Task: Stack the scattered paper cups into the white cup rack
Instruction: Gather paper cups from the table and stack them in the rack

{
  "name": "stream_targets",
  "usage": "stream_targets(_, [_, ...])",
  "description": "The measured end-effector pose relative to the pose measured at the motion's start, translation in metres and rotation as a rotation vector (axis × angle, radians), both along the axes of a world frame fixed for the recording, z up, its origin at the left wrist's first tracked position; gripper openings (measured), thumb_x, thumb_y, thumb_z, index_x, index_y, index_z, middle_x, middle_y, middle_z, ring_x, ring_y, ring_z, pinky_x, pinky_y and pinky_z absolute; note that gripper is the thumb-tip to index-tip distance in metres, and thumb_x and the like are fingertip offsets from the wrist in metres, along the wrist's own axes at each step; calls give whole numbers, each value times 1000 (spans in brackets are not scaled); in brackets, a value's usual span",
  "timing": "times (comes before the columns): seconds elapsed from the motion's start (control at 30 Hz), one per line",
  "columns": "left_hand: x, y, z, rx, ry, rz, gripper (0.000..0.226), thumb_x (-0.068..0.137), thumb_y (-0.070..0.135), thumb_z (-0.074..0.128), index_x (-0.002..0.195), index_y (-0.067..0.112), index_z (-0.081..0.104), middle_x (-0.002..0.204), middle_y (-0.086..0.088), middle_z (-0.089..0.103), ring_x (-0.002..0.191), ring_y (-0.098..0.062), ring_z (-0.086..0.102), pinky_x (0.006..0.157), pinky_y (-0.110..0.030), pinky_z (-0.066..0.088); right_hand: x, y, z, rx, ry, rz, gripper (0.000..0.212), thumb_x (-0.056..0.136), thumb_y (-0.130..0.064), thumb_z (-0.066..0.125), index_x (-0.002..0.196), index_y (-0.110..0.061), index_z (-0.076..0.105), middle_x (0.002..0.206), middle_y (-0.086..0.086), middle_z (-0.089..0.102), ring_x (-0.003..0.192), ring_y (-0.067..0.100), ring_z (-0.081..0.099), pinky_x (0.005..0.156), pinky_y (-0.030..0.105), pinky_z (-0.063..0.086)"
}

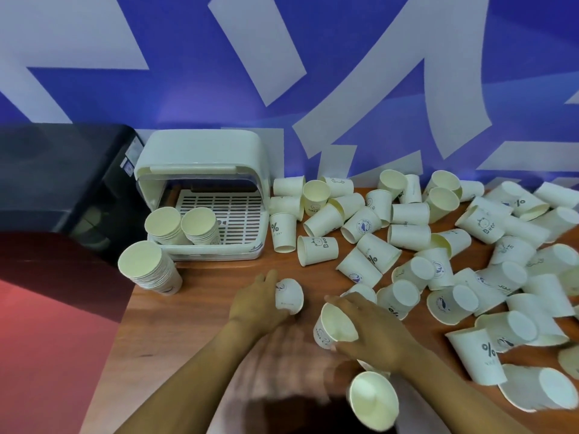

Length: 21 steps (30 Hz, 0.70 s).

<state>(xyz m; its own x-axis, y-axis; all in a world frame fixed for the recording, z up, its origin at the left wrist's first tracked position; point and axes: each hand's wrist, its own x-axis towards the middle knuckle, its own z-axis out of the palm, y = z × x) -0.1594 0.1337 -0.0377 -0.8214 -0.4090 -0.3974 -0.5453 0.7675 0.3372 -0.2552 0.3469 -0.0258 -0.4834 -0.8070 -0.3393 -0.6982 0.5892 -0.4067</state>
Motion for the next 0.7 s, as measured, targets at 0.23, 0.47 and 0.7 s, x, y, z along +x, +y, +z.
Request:
stream_targets(0.23, [23,-31,21,181,-18,138,75,71,45,73,128,18,32,126,-9,47,110,-28,52,80,-31,43,5,-21,21,-87,-39,-99,74,76,-63,62,139,-44,27,139,-21,37,120,7,46,91,25,43])
stream_targets(0.47, [42,-56,45,97,-18,71,83,78,48,68,146,29,24,141,-5,32,123,-26,49,98,-35,42,14,-52,35,-123,-39,-132,74,76,-65,61,139,-42,30,119,-25,38,103,-4,40,78,15,33])
stream_targets(0.7, [63,-94,58,154,131,84,91,78,54,62,149,36,8,150,-2,37,131,-25,43,104,-39,40,22,-98,53,-70,49,-118,77,79,-64,58,143,-39,24,135,-11,41,115,11,49,86,26,43])
